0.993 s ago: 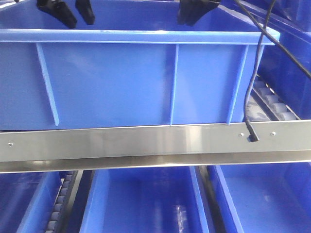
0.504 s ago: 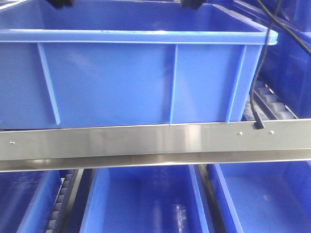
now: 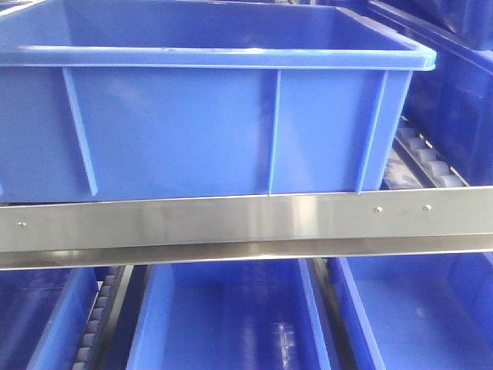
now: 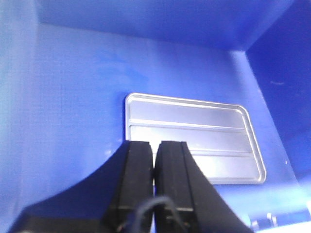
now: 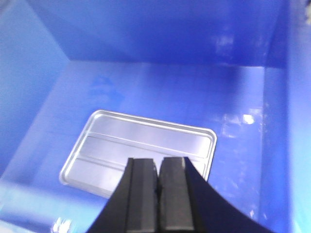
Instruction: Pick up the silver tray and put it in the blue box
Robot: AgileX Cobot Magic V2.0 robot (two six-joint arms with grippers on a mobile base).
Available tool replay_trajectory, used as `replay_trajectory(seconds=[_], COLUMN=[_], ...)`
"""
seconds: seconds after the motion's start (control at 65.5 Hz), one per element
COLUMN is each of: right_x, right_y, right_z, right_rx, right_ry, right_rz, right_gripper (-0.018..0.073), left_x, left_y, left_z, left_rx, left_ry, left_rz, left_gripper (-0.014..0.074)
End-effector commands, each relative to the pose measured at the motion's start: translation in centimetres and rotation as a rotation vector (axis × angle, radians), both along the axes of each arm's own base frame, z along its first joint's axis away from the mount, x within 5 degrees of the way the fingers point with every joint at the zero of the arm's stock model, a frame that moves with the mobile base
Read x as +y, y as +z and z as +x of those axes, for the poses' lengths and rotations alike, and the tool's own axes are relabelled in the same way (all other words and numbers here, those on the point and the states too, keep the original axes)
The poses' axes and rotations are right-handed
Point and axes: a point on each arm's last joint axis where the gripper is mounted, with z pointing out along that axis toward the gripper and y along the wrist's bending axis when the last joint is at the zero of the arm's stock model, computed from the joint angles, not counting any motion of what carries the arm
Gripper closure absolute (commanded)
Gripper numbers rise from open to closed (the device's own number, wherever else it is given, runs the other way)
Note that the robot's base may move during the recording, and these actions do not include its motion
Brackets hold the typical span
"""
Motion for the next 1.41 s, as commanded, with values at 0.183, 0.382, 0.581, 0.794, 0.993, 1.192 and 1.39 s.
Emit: replay_trajectory(seconds=[0.183, 0.382, 0.581, 0.794, 0.993, 1.192, 1.39], right_x=[-3.3, -5.3, -6.3, -6.3, -6.3, -6.6, -9.1], right_y=[-0.9, -3.2, -3.2, -3.2, -3.2, -4.4, -6.8], right_z=[-8.0, -12.8, -15.0, -15.0, -15.0, -15.4, -17.6], right_rx=[-0.355, -0.415, -0.487, -0.490, -0.490, -0.470, -0.509], right_ry=[0.059, 0.075, 0.066, 0.066, 0.066, 0.062, -0.113], right_rz=[-0.015, -0.048, -0.019, -0.018, -0.018, -0.028, -0.042], right_gripper=[0.0501, 0.0501, 0.0501, 0.0501, 0.0501, 0.0501, 0.0501], left_x=[3.1, 5.4, 6.8, 7.0, 7.0, 7.0, 7.0], left_y=[-2.1, -4.6, -5.2, -5.1, -5.1, -5.1, -5.1], left_z=[-8.2, -14.1, -17.6, -18.2, -18.2, -18.2, -18.2], left_rx=[-0.279, -0.410, -0.567, -0.599, -0.599, -0.599, -0.599], left_ry=[-0.016, -0.014, -0.009, -0.008, -0.008, -0.008, -0.008], left_rz=[-0.055, -0.100, -0.160, -0.172, -0.172, -0.172, -0.172], left_gripper=[0.0602, 0.0603, 0.0603, 0.0603, 0.0603, 0.0603, 0.0603])
